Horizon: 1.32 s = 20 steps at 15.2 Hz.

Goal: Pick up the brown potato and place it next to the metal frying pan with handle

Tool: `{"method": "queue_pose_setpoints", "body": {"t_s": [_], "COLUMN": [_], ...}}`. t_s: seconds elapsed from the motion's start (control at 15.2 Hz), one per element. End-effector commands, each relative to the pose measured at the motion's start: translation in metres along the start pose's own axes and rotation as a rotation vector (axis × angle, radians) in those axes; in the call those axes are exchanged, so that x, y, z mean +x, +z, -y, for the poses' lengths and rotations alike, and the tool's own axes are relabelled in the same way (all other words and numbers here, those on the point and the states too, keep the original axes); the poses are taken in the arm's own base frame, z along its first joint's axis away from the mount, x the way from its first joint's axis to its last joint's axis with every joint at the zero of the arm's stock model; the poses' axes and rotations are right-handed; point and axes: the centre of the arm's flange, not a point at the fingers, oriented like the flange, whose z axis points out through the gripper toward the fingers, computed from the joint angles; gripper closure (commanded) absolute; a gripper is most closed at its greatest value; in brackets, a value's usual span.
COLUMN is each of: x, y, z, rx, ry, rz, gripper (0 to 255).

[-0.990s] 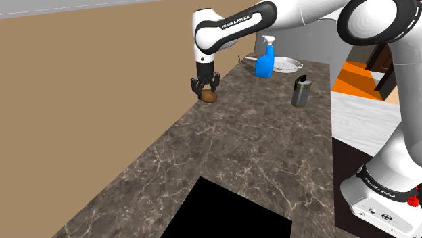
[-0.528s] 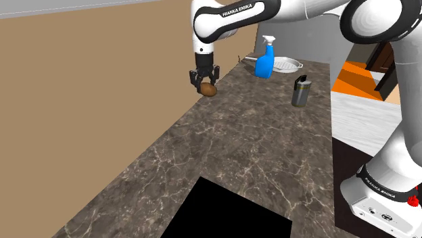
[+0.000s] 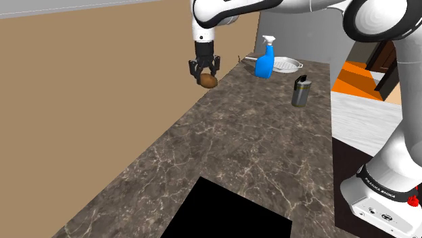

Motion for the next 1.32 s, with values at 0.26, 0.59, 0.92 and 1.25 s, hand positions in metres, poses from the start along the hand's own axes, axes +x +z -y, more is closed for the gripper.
{"method": "queue_pose_setpoints", "body": {"t_s": [0.26,0.59,0.92,1.25], "x": [-0.004,-0.011,-0.017,-0.023], "y": [-0.022,-0.025,-0.028,-0.03], "z": [-0.025,-0.09,-0.156,-0.222], "rx": [0.0,0.0,0.0,0.0], "ry": [0.0,0.0,0.0,0.0], "rz": [0.0,0.0,0.0,0.0], "gripper": [255,255,255,255]}}
